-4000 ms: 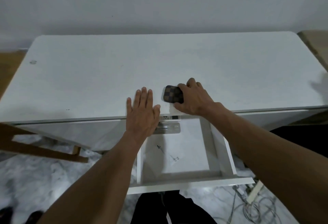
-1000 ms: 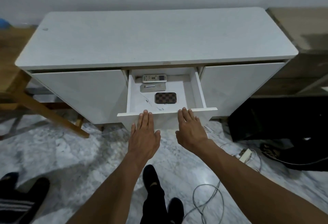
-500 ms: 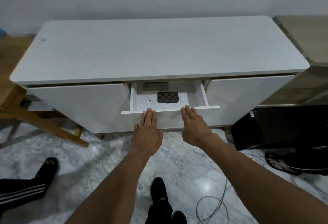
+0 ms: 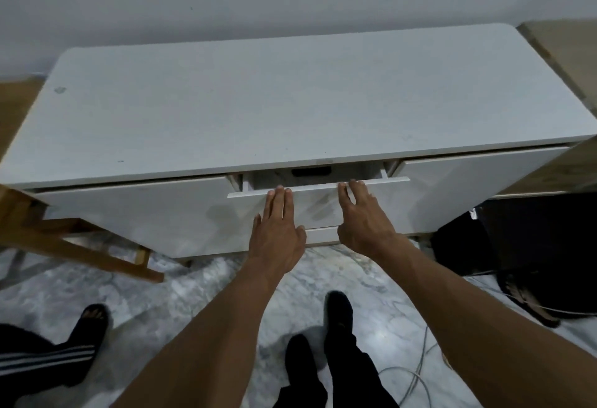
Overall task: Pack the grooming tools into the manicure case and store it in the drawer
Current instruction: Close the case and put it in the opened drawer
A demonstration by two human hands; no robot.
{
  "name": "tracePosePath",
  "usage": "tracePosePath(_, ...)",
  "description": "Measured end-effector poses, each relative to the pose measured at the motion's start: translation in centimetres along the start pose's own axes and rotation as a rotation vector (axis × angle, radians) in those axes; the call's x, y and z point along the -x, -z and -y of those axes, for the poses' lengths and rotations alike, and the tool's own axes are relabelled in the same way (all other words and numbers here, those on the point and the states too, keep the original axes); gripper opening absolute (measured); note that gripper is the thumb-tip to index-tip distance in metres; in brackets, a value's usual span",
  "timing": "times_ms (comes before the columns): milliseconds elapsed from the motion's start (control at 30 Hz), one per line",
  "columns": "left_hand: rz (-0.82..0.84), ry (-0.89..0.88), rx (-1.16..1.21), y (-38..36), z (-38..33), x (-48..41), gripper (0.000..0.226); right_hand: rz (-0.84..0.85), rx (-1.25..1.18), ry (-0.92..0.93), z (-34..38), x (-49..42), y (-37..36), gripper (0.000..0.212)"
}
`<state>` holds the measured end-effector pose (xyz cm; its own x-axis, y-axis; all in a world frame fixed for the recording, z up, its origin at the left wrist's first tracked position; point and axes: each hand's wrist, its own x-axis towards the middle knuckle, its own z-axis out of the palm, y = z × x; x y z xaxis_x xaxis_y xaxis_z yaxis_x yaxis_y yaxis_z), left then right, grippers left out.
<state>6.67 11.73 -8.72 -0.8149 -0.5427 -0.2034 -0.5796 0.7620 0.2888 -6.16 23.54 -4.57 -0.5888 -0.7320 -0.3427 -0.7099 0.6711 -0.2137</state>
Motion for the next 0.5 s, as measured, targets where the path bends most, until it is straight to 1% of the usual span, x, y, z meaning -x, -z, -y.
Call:
tracePosePath(300, -0.045, -0.011, 0.042, 0.3, 0.3, -2.9, 0.073, 0.022, 0.002, 0.024, -0.6, -2.9, 1.2, 0.087)
tracePosePath(500, -0.073, 0.016, 0.039, 0.3, 0.0, -4.2, 0.075, -0.036, 0.003, 0.066, -0.7, -4.1, 1.9, 0.086)
